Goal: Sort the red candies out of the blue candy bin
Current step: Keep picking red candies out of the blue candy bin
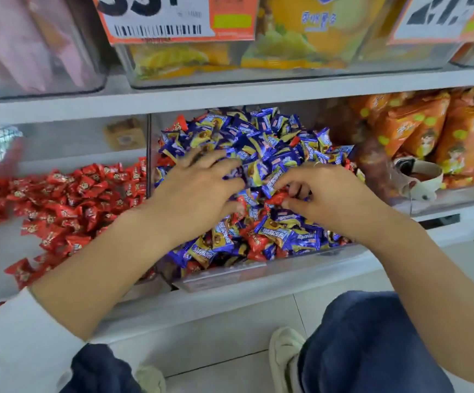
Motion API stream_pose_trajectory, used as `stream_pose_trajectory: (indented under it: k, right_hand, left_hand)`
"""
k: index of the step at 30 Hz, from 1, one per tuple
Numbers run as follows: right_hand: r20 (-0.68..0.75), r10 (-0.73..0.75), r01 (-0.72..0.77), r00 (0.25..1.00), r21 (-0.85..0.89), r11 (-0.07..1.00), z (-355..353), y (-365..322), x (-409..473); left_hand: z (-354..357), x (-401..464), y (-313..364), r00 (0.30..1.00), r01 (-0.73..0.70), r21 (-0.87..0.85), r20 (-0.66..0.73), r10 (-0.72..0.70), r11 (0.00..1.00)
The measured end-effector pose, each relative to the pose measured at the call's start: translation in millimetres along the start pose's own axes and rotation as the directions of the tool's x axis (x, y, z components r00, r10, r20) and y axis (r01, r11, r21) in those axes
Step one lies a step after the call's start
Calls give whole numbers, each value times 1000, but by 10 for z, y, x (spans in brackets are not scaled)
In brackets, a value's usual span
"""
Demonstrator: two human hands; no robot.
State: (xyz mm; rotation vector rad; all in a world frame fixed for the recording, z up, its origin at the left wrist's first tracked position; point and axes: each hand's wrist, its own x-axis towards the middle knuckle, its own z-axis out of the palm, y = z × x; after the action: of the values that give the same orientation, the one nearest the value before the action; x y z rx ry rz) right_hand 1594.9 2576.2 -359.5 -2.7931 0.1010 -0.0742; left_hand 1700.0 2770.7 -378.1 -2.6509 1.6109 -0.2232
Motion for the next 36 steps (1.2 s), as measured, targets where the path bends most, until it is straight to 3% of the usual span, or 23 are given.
stream_pose_trajectory:
  k: [6, 10, 14, 19, 24, 30, 36]
  right_hand:
    - [87, -2, 22, 996, -228, 973, 103, -134, -49]
    - [-3, -22, 21, 1000, -217, 976, 128, -115, -34]
    - [-2, -54, 53, 999, -217, 975, 177, -77, 0]
    - [-175, 42, -33, 984, 55, 998, 78, -7, -143]
    - [-215, 86, -53, 973, 156, 986, 27, -55, -258]
    - [-78, 193, -190, 978, 52, 980, 12, -98, -159]
    - [-69, 138, -142, 988, -55, 988, 111, -81, -53]
  left_hand:
    - [-102, -72, -88, 985, 159, -40, -60, -162, 986]
    - [-146, -146, 114, 971, 76, -74, -221, -91, 994]
    - [2, -235, 343, 989, 90, -17, -118, -91, 996]
    - [137, -231, 339, 988, 122, 75, -107, -114, 990]
    - [108, -204, 280, 988, 145, 49, -62, -141, 988]
    - [85, -153, 292, 993, 96, 22, 70, -98, 995]
    - [23, -160, 249, 988, 89, -90, -120, -100, 992]
